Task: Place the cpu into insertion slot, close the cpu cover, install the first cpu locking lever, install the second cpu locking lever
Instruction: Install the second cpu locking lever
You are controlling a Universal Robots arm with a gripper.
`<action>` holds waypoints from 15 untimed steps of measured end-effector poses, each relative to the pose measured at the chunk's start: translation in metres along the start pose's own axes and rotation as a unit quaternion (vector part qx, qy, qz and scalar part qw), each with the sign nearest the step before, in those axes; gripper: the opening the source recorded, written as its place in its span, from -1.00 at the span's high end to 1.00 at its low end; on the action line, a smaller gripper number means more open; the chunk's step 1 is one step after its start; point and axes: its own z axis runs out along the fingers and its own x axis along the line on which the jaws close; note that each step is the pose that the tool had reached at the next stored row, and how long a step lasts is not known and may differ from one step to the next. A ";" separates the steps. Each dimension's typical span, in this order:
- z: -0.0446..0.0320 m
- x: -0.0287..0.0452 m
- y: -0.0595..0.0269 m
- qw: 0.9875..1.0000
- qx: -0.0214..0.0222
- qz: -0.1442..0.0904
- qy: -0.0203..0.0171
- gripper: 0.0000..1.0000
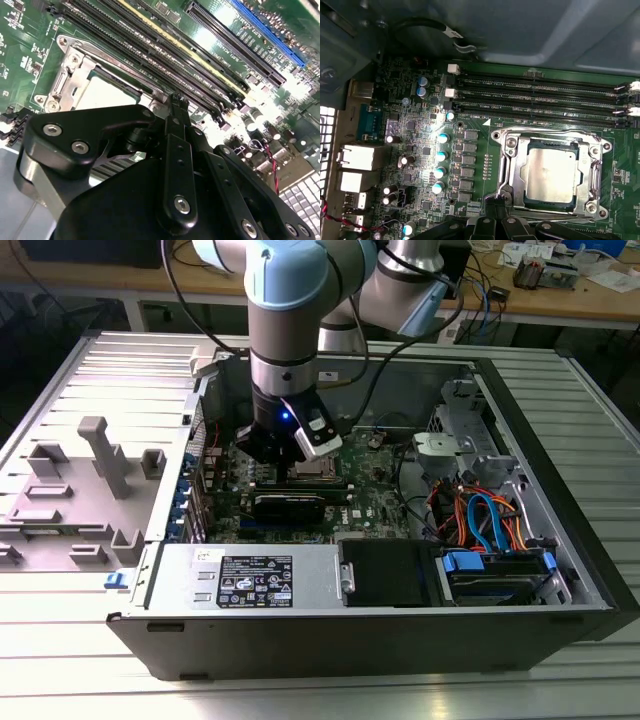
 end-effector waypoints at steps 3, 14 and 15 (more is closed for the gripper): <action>-0.0027 0.0000 0.0004 1.000 0.000 0.000 0.000 0.79; -0.0065 -0.0001 0.0019 1.000 0.000 0.000 0.001 0.79; -0.0065 0.0000 0.0019 1.000 0.000 0.000 0.001 0.79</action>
